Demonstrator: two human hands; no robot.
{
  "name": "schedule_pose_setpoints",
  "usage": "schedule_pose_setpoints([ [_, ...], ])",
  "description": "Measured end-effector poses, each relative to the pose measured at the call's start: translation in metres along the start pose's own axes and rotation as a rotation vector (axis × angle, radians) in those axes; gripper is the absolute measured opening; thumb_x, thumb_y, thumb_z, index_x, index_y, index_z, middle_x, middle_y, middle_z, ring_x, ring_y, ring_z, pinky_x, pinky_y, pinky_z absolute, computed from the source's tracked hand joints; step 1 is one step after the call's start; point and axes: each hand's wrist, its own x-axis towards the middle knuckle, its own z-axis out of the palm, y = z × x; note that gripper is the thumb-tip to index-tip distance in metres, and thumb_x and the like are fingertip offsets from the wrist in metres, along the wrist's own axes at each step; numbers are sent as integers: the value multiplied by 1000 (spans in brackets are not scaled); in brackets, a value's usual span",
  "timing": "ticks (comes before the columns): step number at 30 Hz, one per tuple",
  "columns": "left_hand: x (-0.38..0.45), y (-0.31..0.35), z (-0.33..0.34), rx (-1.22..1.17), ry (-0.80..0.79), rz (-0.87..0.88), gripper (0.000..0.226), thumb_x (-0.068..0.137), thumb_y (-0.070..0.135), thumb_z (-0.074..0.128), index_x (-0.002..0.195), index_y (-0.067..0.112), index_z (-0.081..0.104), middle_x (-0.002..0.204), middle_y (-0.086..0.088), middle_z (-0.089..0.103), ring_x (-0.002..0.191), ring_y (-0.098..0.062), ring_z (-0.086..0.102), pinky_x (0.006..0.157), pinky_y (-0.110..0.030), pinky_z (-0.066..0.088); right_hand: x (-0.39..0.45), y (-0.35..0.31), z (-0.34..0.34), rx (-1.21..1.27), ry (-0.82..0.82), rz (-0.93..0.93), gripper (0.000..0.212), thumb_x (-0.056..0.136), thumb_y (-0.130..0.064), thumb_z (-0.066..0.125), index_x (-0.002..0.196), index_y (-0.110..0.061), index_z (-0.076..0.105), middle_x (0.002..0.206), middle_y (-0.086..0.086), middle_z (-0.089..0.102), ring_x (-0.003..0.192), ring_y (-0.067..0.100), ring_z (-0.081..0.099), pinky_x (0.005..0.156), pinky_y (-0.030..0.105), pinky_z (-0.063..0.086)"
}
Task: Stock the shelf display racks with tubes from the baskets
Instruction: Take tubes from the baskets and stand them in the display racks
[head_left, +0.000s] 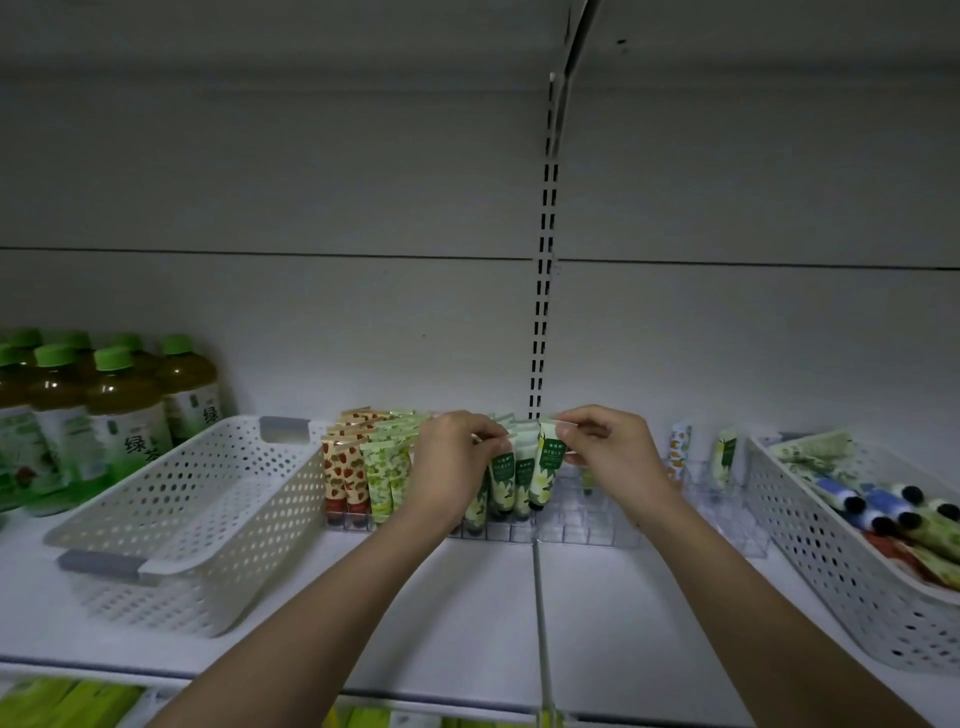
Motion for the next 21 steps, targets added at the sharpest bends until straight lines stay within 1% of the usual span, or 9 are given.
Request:
schedule_pose_setpoints([
  [3, 2, 2, 0, 36, -22, 14, 11, 79, 20, 78, 89, 16, 79, 86, 3, 75, 75, -8, 65, 79, -28, 54, 0, 1, 2, 2, -3, 5, 15, 90, -3, 66, 87, -16, 74, 83, 3, 72, 78, 14, 67, 79, 36, 59],
  [5, 3, 2, 1, 52, -38, 4, 12, 79, 21, 79, 90, 17, 79, 87, 4, 75, 75, -7, 64, 79, -26, 53, 1, 2, 4, -2, -6, 8, 17, 90, -3, 66, 86, -17, 74, 84, 5, 72, 80, 15, 66, 80, 37, 59],
  [8, 2, -1, 3, 62, -73, 6, 11, 78, 19, 79, 89, 17, 79, 85, 4, 75, 66, 1, 57, 73, -15, 48, 1, 4, 5, -3, -11, -1, 18, 90, -3, 66, 85, -18, 74, 85, 5, 72, 79, 14, 66, 80, 38, 59],
  [10, 0, -5, 5, 86, -90, 31, 14, 78, 17, 79, 92, 15, 79, 86, 3, 75, 67, 0, 56, 69, -8, 43, 2, 5, 5, -8, -14, -7, 20, 89, -3, 67, 83, -21, 74, 83, 3, 72, 78, 13, 66, 80, 38, 60],
  [11, -2, -7, 6, 105, -92, 45, 16, 79, 16, 79, 95, 15, 78, 88, 3, 74, 71, -2, 58, 70, -7, 43, 2, 6, 5, -15, -16, -9, 22, 89, -3, 67, 82, -22, 74, 83, 2, 72, 79, 13, 67, 79, 37, 60],
  [14, -5, -13, 7, 184, -78, 113, 14, 85, 13, 73, 98, 14, 76, 92, 0, 73, 81, -12, 64, 75, -21, 48, 2, 10, 7, -49, -14, -20, 25, 89, -4, 67, 80, -26, 73, 85, 0, 73, 82, 17, 68, 78, 34, 60],
  [18, -9, -13, 7, 260, -51, 206, 16, 83, 9, 73, 99, 11, 76, 94, -5, 65, 81, -20, 61, 69, -26, 46, 2, 14, 10, -134, -27, -45, 22, 89, -7, 68, 82, -26, 74, 88, -3, 72, 81, 14, 67, 70, 20, 55],
  [19, -10, -12, 7, 263, -53, 218, 16, 83, 6, 73, 98, 10, 76, 93, -6, 63, 80, -21, 61, 68, -29, 48, 3, 14, 11, -155, -34, -50, 20, 90, -8, 68, 83, -25, 74, 87, -5, 71, 80, 14, 67, 70, 20, 54],
  [21, -12, -13, 7, 265, -61, 226, 16, 83, 1, 69, 96, 9, 76, 92, -7, 61, 77, -23, 61, 66, -34, 50, 3, 14, 13, -197, -55, -53, 17, 90, -8, 67, 88, -22, 75, 85, -7, 71, 80, 14, 67, 75, 25, 55],
])
